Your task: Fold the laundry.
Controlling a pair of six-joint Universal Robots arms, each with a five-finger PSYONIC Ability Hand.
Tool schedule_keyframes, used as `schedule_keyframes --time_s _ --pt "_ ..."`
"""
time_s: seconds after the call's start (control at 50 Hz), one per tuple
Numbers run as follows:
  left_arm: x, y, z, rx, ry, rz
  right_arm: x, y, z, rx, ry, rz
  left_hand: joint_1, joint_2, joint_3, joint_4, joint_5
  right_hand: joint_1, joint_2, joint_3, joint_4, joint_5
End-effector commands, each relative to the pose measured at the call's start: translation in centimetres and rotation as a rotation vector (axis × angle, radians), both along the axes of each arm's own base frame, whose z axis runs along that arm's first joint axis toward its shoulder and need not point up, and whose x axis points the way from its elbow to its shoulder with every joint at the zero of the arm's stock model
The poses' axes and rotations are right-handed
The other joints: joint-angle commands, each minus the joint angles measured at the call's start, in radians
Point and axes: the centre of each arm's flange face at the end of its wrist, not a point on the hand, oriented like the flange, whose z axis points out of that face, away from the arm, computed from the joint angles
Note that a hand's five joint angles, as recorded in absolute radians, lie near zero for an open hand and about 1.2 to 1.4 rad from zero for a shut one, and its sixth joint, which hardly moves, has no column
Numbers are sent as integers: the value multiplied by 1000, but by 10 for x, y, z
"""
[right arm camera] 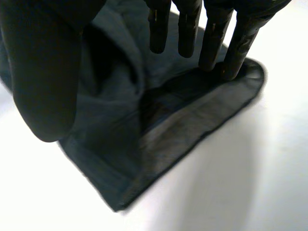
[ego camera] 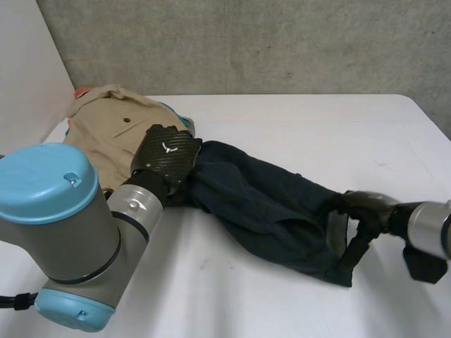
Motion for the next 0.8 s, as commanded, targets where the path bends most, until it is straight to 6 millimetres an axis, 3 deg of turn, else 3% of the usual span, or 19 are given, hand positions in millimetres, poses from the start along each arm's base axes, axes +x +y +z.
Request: schedule_keyframes --time_s 0.02,0.18,0.24,0.28,0.3,0.34,0.42,0.44,0.48,0.5,0.52,0.54,0.56,0.62,0.64,0.68,0.7,0.72,0.8 --pt "0 -4 2 -8 5 5 26 26 -19 -25 -8 71 272 202 211 198 267 112 60 81 73 82" --pt "-2 -7 4 -15 8 5 36 28 -30 -152 84 20 272 202 211 198 267 144 92 113 105 114" --pt "-3 -7 3 -15 6 1 42 27 -38 -177 108 15 272 202 211 198 267 293 242 262 255 263" --pt "-4 -9 3 -15 6 1 45 25 -42 -185 116 13 272 202 211 198 267 521 470 490 483 491" --pt "-6 -12 0 -11 4 1 48 19 -44 -205 118 5 272 202 211 198 267 1014 962 983 975 984" --pt "-9 -17 -2 -15 3 0 51 10 -41 -245 108 -3 272 202 211 198 267 1129 1078 1098 1091 1100" --pt "-19 -39 1 -50 19 6 60 -21 -11 -412 72 -23 272 202 211 198 267 1129 1078 1098 1091 1100" --pt "-22 -54 9 -83 37 15 65 -37 10 -505 56 -26 272 202 211 198 267 1129 1078 1098 1091 1100" --pt "-25 -74 24 -141 62 30 70 -51 32 -597 46 -28 272 202 211 198 267 1129 1078 1098 1091 1100" --pt "-25 -82 32 -173 75 36 74 -65 56 -701 39 -31 272 202 211 198 267 1129 1078 1098 1091 1100" --pt "-27 -102 60 -283 109 43 76 -72 70 -757 33 -40 272 202 211 198 267 1129 1078 1098 1091 1100" --pt "-28 -108 69 -320 121 43 79 -85 100 -891 27 -65 272 202 211 198 267 1129 1078 1098 1091 1100" --pt "-30 -120 96 -428 168 48 80 -89 112 -946 22 -78 272 202 211 198 267 1129 1078 1098 1091 1100" --pt "-32 -130 142 -610 263 47 83 -107 163 -1199 -18 -163 272 202 211 198 267 1129 1078 1098 1091 1100" --pt "-32 -130 166 -715 323 41 85 -109 174 -1262 -32 -179 272 202 211 198 267 1129 1078 1098 1091 1100" --pt "-31 -130 184 -801 373 41 85 -114 194 -1375 -62 -221 272 202 211 198 267 1129 1078 1098 1091 1100" --pt "-29 -130 190 -832 394 42 85 -115 211 -1473 -90 -256 272 202 211 198 267 1129 1078 1098 1091 1100" --pt "-27 -131 198 -878 433 37 85 -115 216 -1504 -100 -267 272 202 211 198 267 1129 1078 1098 1091 1100" --pt "-26 -132 193 -855 469 22 87 -115 224 -1566 -100 -263 272 202 211 198 267 1129 1078 1098 1091 1100"
